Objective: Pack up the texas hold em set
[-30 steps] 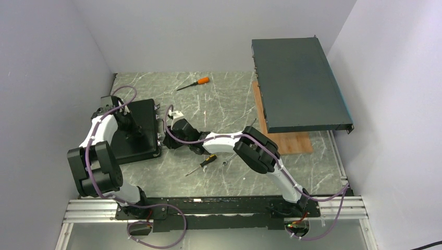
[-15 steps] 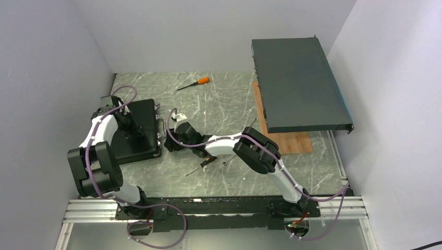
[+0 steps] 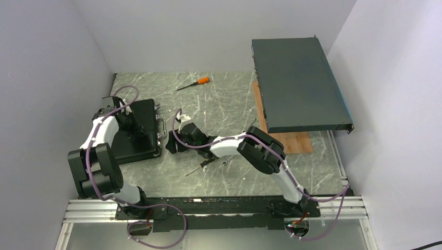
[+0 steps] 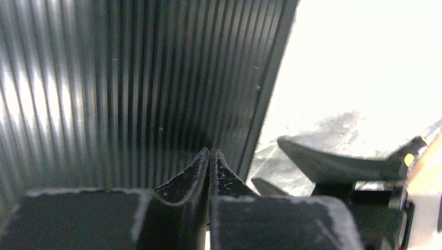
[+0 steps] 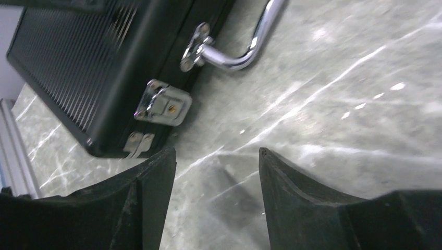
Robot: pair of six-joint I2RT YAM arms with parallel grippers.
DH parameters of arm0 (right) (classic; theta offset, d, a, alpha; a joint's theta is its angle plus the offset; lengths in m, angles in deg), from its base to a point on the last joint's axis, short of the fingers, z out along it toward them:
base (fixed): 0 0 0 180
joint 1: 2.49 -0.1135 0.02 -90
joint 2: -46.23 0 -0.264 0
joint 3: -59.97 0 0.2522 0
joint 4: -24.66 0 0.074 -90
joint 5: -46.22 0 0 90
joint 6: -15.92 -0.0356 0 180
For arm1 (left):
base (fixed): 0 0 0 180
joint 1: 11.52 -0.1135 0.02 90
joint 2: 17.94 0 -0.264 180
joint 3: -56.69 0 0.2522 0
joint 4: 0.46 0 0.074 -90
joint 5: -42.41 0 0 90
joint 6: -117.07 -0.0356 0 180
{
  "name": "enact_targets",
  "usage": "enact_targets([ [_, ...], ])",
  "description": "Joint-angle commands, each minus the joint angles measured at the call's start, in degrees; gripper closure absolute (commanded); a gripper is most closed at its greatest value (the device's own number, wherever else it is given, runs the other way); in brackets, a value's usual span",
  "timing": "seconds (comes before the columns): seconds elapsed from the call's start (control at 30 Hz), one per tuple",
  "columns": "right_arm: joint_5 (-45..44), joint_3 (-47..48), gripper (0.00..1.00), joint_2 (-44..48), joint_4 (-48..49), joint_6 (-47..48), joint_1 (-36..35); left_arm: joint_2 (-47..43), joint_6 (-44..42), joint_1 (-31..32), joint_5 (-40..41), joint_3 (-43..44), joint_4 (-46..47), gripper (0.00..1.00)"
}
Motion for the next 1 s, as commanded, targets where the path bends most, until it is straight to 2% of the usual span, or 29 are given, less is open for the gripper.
enact_targets([
  [0.0, -1.1, 5.0, 0.36, -1.6, -2.7, 0.5, 4.6, -4.7, -1.0, 0.4, -7.7, -1.5, 4.6, 0.86],
  [0.07, 1.4, 9.1, 0.32, -4.1, -3.4, 0.6, 5.9, -5.3, -0.3, 0.4, -11.1, -1.4, 6.3, 0.80],
  [0.27, 6.5, 24.0, 0.18, -11.9, -8.1, 3.5, 8.6, 0.3, 4.5, -0.2, -12.2, 9.7, 3.6, 0.82],
  [0.43, 8.7, 38.3, 0.11, -19.1, -10.5, 3.8, 10.2, 8.4, 5.9, -1.4, -12.6, 20.8, 0.5, 0.81],
  [0.53, 10.6, 45.5, 0.09, -23.8, -10.6, 2.0, 11.1, 12.1, 6.3, -1.4, -15.4, 22.9, 1.4, 0.79],
  [0.63, 11.1, 50.4, 0.11, -27.6, -9.6, -0.9, 12.0, 13.1, 5.7, -1.4, -15.2, 21.7, 2.6, 0.78],
  [0.77, 12.9, 56.0, 0.28, -31.6, -7.7, -4.5, 13.3, 14.6, 5.0, -1.6, -14.2, 19.7, 3.1, 0.79],
  [0.87, 13.4, 61.7, 0.30, -35.4, -8.8, -6.0, 14.0, 14.9, 5.8, -1.7, -16.2, 18.9, 4.5, 0.80],
  [0.97, 13.2, 62.2, 0.31, -36.4, -6.5, -9.7, 15.1, 14.0, 5.9, -1.7, -15.7, 18.4, 5.1, 0.79],
])
